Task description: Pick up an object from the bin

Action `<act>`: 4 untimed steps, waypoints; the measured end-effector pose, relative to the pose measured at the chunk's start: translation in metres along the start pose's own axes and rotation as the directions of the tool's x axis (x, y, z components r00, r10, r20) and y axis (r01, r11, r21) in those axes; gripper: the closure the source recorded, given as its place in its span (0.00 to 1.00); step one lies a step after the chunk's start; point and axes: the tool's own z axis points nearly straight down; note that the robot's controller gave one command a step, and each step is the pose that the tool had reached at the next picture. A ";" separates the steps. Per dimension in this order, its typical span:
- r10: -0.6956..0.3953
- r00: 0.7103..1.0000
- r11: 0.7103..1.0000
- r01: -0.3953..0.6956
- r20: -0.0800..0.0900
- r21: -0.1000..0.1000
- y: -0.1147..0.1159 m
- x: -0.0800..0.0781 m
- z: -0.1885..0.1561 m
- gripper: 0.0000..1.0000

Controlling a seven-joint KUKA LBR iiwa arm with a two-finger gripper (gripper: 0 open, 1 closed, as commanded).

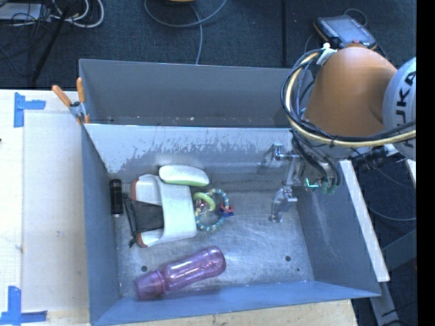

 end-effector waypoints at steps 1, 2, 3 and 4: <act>0.000 1.000 1.000 0.000 0.007 0.000 0.000 -0.001 -0.004 0.00; -0.097 0.995 0.995 0.097 0.012 0.001 0.012 -0.008 0.043 0.00; -0.242 0.970 0.970 0.242 0.007 0.002 0.058 -0.020 0.078 0.00; -0.348 0.938 0.938 0.348 0.007 0.002 0.059 -0.021 0.089 0.00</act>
Offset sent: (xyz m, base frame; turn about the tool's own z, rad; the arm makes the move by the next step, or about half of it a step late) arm 0.0198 0.0463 -0.1720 -0.3400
